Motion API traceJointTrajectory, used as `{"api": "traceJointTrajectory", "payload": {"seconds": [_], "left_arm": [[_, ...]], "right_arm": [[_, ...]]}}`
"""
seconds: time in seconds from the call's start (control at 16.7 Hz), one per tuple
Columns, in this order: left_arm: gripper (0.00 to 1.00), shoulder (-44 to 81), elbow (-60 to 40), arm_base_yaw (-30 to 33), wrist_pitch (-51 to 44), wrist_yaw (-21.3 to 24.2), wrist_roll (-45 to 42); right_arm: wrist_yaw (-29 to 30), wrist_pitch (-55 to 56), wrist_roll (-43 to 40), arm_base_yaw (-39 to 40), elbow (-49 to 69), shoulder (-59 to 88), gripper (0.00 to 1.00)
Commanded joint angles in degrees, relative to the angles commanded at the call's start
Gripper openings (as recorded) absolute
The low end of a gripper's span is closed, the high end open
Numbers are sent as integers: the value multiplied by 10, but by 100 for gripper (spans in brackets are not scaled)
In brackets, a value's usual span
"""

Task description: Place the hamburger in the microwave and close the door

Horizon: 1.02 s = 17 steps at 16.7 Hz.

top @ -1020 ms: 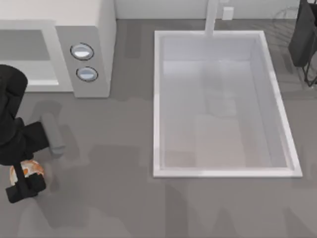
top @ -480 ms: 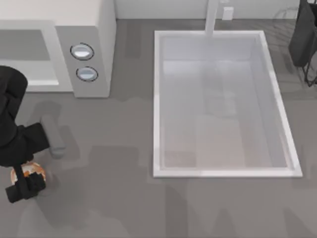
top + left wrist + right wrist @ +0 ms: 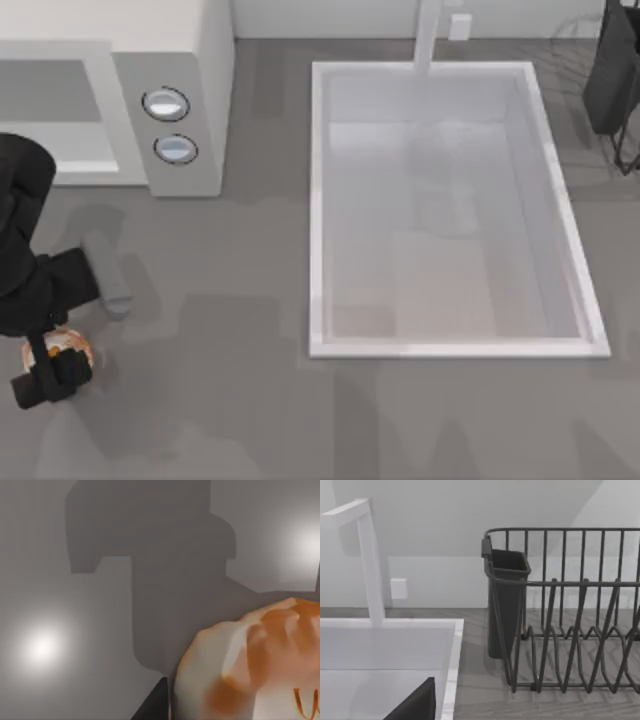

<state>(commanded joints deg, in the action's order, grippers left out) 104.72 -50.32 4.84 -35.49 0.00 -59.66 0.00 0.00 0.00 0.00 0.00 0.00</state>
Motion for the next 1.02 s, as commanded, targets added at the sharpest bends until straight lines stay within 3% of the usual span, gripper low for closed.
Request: {"api": "traceJointTrajectory", "payload": {"seconds": [0.18, 0.84, 1.02], "left_arm": [[0, 0, 0, 0, 0, 0, 0], [0, -113, -144, 1, -257, 11, 9], [0, -128, -161, 2, -284, 11, 11]], "right_arm": [[0, 0, 0, 0, 0, 0, 100], [0, 0, 0, 0, 0, 0, 100], [0, 0, 0, 0, 0, 0, 100]]}}
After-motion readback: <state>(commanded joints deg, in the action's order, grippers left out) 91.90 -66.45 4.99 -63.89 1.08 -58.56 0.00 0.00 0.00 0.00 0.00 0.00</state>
